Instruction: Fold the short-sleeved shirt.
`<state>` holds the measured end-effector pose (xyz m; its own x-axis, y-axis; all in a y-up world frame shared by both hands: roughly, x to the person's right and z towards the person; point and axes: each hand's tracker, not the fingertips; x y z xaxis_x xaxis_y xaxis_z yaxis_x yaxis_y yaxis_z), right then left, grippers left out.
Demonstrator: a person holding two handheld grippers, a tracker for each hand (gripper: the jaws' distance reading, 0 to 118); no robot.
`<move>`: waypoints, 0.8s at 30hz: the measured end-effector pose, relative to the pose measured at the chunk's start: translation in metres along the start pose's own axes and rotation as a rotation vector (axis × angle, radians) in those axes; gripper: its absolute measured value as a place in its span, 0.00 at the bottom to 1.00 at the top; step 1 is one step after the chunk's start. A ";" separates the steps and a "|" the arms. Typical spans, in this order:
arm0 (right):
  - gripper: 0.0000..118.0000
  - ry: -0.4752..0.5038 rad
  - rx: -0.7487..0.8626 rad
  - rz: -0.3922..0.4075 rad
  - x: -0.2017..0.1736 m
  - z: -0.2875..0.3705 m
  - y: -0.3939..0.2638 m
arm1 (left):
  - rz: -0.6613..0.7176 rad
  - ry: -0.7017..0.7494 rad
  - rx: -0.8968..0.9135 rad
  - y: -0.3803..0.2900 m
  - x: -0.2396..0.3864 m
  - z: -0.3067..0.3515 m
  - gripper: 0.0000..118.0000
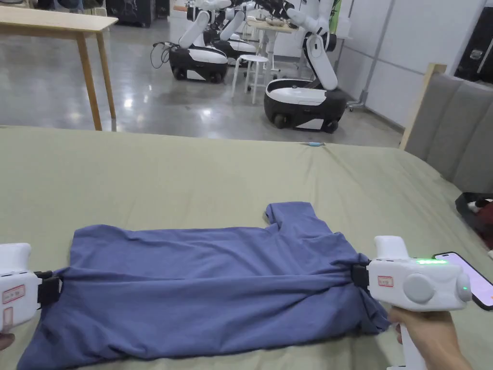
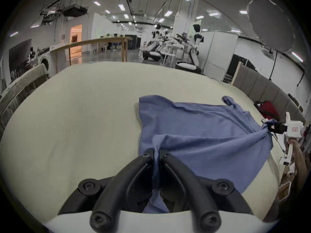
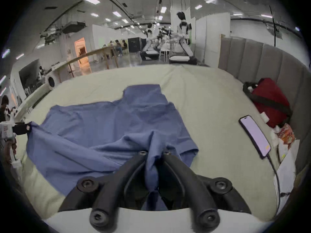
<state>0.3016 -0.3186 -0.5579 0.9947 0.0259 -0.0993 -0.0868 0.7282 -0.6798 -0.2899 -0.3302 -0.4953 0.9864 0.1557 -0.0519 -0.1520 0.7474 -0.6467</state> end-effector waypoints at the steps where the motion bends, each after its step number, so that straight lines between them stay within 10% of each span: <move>1: 0.07 -0.017 -0.026 0.012 -0.002 -0.011 0.000 | -0.013 0.007 -0.023 -0.001 0.001 -0.008 0.04; 7: 0.08 -0.030 -0.086 0.034 -0.007 -0.032 -0.002 | -0.049 0.035 -0.084 -0.007 0.006 -0.021 0.04; 9: 0.27 -0.024 -0.101 0.048 -0.007 -0.033 0.001 | -0.051 0.037 -0.106 -0.007 0.008 -0.021 0.13; 11: 0.95 -0.031 -0.083 0.066 -0.006 -0.027 0.001 | -0.050 0.026 -0.125 -0.006 0.008 -0.023 0.71; 12: 1.00 -0.053 -0.063 0.061 -0.001 -0.022 0.001 | -0.052 0.002 -0.122 -0.006 0.009 -0.019 0.99; 20: 0.90 0.008 0.199 -0.011 0.007 0.132 -0.036 | 0.012 -0.069 0.052 -0.019 0.003 0.068 0.88; 21: 0.81 0.010 0.224 0.004 0.004 0.158 -0.050 | -0.007 -0.080 0.095 -0.028 0.003 0.090 0.74; 24: 0.00 0.017 0.318 -0.003 -0.009 0.228 -0.094 | -0.025 -0.061 0.187 -0.064 0.008 0.151 0.05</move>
<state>0.3135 -0.2305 -0.3275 0.9936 0.0141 -0.1117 -0.0600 0.9059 -0.4192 -0.2816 -0.2791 -0.3390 0.9853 0.1701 0.0118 -0.1422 0.8577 -0.4940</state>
